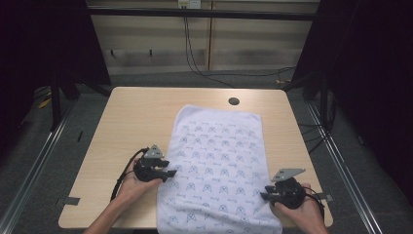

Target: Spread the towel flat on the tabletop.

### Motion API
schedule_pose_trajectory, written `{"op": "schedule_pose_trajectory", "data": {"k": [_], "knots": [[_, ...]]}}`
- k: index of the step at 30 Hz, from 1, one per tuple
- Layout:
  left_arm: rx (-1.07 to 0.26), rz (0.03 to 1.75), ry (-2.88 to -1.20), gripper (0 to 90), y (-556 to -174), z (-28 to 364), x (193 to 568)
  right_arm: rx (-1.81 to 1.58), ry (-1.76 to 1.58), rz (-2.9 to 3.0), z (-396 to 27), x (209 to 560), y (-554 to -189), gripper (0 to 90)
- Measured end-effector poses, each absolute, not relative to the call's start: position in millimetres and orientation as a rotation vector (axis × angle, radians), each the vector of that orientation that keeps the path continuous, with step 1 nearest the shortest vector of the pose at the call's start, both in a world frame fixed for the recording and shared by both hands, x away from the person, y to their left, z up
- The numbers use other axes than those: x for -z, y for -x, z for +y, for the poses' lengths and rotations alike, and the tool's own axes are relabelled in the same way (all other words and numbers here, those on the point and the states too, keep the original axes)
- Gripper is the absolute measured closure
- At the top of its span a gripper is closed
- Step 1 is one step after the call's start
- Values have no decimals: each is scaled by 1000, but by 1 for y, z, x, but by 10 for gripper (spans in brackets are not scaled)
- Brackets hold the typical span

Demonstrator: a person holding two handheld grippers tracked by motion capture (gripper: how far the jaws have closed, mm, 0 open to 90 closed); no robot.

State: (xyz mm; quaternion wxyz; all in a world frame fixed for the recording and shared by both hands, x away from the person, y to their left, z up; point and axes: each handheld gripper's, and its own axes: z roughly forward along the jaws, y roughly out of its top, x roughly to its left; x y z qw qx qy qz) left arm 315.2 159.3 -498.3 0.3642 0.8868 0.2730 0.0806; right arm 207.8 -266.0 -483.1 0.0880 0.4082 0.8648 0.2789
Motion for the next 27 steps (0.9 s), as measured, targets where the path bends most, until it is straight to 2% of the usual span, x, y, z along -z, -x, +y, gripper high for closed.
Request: {"op": "schedule_pose_trajectory", "data": {"k": [9,14,17,24,27], "knots": [[-149,636,-2309,479,-257,179,495,-853,-1161,2756,-255,478,-175,654],[-62,649,-2297,521,-235,192,492,-995,-1151,2662,-250,472,-183,616],[-94,679,-2257,497,-253,191,486,-1101,-1208,2516,-252,468,-206,596],[-178,777,-2238,516,-324,172,486,-1091,-1240,2427,-247,472,-280,597],[-158,813,-2228,520,-345,164,491,-1088,-1275,2398,-244,480,-307,599]]}}
